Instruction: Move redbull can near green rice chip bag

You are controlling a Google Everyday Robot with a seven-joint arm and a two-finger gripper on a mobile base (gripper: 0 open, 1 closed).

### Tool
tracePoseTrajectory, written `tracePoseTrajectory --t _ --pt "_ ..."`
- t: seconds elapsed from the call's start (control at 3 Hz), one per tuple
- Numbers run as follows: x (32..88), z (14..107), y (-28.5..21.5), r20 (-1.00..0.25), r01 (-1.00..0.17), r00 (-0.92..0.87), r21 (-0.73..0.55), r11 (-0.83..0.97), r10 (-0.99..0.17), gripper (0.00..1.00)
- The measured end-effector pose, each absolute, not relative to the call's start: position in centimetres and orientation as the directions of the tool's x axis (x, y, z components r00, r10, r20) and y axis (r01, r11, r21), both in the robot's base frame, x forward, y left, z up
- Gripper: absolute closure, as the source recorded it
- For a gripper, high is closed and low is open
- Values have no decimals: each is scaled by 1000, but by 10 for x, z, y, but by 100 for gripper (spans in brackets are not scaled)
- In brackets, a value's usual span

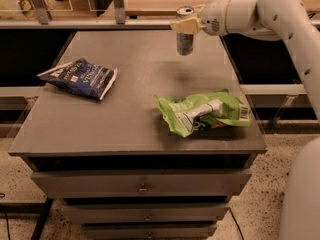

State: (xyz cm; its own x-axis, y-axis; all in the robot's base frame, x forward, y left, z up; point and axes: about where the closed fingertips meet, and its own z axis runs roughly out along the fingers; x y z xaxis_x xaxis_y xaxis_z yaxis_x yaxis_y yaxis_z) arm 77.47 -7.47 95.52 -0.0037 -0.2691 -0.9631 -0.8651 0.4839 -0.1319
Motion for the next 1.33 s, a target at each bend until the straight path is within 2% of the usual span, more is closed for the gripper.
tracePoseTrajectory --t 1.0,1.33 --pt "679 937 -92 -959 -896 -12 -115 428 -282 100" --pt "656 926 -88 -965 -914 -11 -96 395 -261 84"
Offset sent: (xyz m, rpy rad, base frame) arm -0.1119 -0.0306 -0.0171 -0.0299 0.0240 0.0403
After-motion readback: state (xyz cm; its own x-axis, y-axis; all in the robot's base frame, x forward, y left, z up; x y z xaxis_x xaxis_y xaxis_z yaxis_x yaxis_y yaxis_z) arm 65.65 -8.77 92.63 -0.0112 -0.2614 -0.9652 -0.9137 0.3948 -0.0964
